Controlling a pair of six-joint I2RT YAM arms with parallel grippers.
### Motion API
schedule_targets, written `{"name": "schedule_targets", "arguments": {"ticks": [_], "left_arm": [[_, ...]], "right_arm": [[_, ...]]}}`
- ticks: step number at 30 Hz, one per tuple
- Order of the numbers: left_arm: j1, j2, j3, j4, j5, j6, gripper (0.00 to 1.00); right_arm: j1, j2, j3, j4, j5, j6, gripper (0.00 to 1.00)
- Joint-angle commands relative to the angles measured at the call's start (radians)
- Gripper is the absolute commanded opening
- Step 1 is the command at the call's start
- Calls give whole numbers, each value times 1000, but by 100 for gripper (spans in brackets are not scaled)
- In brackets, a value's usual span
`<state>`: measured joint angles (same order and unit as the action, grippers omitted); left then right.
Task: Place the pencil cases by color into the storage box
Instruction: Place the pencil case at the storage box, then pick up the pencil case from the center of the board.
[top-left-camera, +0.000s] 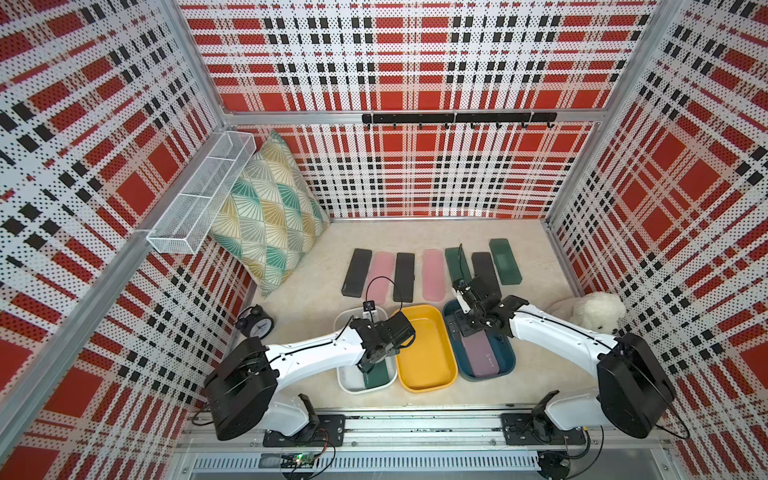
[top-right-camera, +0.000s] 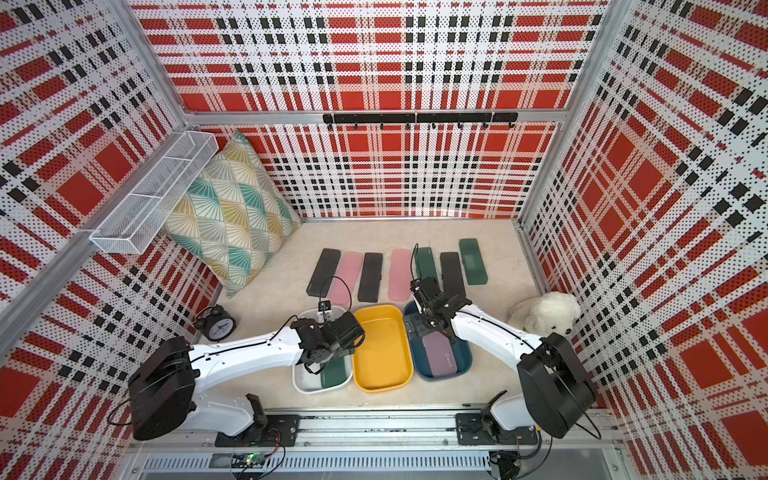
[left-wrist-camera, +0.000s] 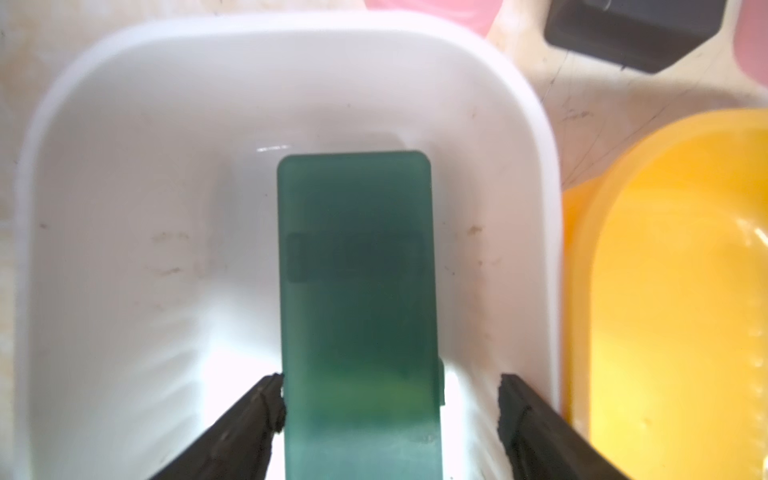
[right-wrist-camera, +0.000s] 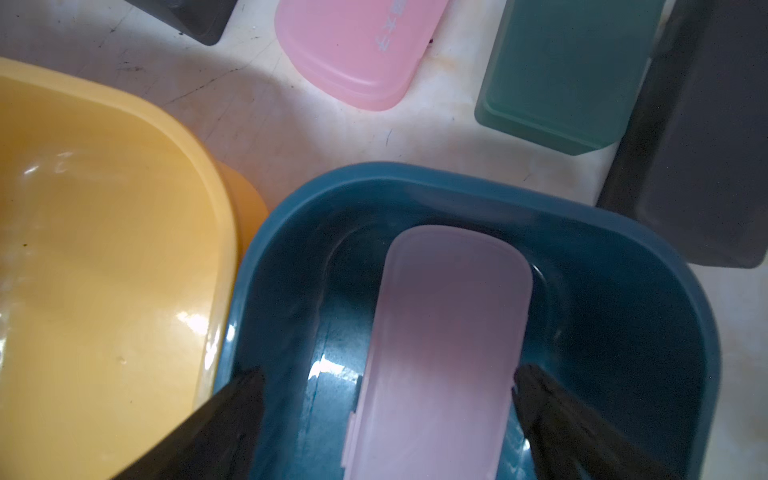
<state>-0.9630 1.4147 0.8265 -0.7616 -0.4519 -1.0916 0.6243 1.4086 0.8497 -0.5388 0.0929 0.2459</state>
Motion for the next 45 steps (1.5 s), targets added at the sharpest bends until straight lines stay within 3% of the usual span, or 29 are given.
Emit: {"name": "schedule_targets", "arguments": {"ticks": [1, 12, 19, 25, 37, 45], "left_arm": [[-9, -17, 33, -33, -49, 3, 85], [7, -107, 97, -123, -215, -6, 85], [168, -189, 44, -88, -218, 54, 85], [281, -242, 9, 56, -189, 174, 85], [432, -245, 11, 285, -85, 383, 85], [471, -206, 29, 383, -56, 461, 85]], "right_arm": [[1, -28, -15, 8, -5, 6, 100], [1, -67, 3, -29, 14, 16, 100], [0, -94, 16, -50, 38, 29, 100], [-11, -68, 65, -53, 82, 30, 100], [-217, 51, 267, -76, 64, -42, 100], [-389, 207, 402, -75, 23, -105, 100]]}}
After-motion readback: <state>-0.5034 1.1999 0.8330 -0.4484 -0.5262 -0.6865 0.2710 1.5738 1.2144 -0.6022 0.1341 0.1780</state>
